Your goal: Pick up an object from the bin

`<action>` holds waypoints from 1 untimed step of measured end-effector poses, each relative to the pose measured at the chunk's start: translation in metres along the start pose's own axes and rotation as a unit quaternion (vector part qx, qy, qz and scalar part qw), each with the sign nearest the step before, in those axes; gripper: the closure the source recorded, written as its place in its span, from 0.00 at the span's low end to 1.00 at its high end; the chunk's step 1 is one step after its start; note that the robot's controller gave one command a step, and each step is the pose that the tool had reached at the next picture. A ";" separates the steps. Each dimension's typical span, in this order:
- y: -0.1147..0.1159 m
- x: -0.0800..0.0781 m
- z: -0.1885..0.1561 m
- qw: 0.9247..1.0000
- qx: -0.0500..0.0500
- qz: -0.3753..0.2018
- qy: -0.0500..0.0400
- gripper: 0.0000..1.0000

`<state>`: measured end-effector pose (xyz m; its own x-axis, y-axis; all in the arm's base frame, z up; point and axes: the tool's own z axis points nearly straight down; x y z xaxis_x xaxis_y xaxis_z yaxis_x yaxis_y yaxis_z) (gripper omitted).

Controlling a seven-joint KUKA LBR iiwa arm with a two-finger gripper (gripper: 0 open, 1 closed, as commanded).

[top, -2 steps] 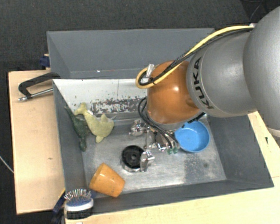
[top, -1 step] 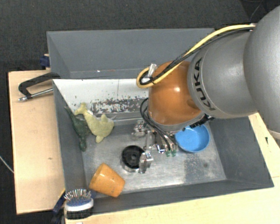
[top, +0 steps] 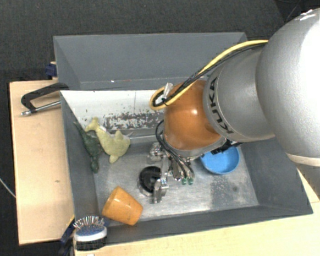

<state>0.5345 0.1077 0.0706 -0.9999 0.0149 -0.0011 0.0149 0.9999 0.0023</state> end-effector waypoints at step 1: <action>0.001 -0.001 -0.002 1.000 0.000 0.000 -0.001 0.00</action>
Offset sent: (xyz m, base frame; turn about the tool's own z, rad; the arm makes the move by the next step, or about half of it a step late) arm 0.0000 0.0000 0.0000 0.0000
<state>0.5358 0.1086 0.0726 -0.9999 0.0149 -0.0037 0.0149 0.9999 0.0024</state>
